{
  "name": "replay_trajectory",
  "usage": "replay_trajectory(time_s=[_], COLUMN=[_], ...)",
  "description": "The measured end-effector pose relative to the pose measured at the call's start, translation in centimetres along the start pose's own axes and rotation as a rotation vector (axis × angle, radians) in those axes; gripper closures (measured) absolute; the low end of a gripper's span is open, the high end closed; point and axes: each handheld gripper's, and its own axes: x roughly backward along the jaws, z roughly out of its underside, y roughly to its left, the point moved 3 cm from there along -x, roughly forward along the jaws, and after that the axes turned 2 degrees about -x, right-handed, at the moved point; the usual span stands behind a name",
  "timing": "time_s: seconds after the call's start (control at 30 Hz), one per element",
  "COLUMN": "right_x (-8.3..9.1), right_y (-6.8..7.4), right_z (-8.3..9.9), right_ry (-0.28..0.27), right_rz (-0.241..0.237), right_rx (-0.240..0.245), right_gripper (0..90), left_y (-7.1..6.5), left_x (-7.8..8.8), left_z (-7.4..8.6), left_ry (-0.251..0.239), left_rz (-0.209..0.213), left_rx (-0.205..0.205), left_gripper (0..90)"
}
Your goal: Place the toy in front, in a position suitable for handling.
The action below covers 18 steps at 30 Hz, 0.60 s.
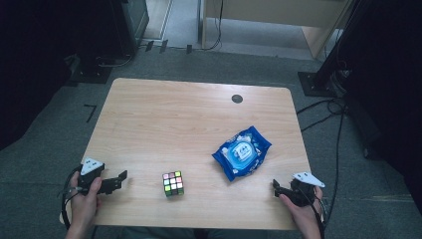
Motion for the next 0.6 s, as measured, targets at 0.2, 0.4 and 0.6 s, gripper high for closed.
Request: replay_trajectory(time_s=[0.2,0.4,0.6], right_x=[0.3,0.7,0.3], right_y=[-0.2,1.2,2.5], right_z=[-0.2,-0.9,-1.1], right_ry=[-0.005,-0.041,-0.032], right_rz=[0.028,0.018,-0.009], right_rx=[-0.054,-0.023,-0.007], right_gripper=[24.0,29.5,28.6], left_y=[-1.3,-5.2,-11.7], left_x=[0.6,0.8,1.0], left_z=[-0.7,-1.5,-1.9], left_ry=[-0.062,-0.084,-0.103], left_rz=[0.048,0.103,0.173], left_rx=[0.031,-0.026,-0.095], left_gripper=[7.0,7.1,7.0])
